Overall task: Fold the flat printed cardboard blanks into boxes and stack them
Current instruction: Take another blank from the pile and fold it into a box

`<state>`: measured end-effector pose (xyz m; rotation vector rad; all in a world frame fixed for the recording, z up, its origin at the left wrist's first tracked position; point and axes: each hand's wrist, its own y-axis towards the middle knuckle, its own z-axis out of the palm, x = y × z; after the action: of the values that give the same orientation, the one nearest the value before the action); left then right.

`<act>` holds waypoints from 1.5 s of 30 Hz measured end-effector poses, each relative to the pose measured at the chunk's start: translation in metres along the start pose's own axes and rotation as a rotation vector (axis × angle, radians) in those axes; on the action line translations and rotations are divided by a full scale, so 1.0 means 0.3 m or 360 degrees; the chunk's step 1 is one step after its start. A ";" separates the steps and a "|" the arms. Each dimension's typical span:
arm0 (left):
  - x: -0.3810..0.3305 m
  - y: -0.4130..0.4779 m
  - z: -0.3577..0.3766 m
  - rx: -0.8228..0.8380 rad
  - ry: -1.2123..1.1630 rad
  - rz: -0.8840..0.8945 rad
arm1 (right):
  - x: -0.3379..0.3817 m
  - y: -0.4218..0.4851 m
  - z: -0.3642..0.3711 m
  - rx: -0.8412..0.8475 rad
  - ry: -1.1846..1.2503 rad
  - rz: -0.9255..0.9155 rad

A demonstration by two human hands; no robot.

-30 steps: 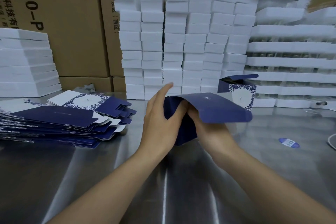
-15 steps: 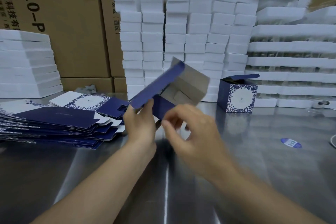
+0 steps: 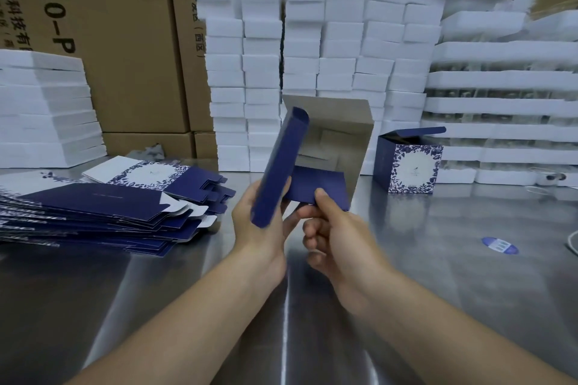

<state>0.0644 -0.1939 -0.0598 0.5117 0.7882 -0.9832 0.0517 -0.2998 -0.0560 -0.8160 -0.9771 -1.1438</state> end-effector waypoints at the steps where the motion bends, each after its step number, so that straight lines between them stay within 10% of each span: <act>1: 0.002 0.002 -0.001 0.0018 -0.0020 -0.0020 | 0.003 0.002 -0.003 -0.0025 0.0001 -0.0009; 17: 0.008 -0.031 0.022 0.0486 0.0628 -0.0250 | 0.057 0.014 -0.030 -0.0080 -0.0329 -0.0287; 45: 0.009 -0.044 0.017 0.0324 0.0650 -0.0066 | 0.064 0.028 -0.056 0.0060 -0.0043 0.0001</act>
<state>0.0555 -0.2051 -0.0591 0.8936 1.0707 -1.0162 0.0656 -0.3199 -0.0447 -0.8030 -1.0178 -1.1134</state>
